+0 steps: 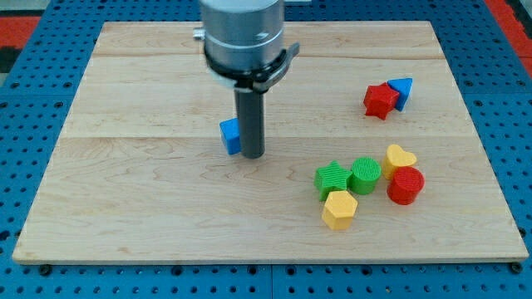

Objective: Push the blue cube towards the center of the board

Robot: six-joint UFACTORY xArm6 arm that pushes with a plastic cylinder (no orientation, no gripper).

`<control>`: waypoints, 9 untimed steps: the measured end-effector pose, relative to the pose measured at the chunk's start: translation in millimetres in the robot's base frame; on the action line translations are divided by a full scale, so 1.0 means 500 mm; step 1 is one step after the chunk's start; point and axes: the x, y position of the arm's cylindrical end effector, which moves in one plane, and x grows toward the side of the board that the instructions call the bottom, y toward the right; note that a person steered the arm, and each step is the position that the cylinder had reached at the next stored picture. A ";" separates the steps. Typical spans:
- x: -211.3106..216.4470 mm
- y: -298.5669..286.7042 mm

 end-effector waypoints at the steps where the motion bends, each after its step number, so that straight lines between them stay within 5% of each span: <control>1: -0.057 -0.085; 2: -0.027 -0.140; 5: -0.179 -0.308; 8: -0.123 0.017; 9: -0.182 -0.096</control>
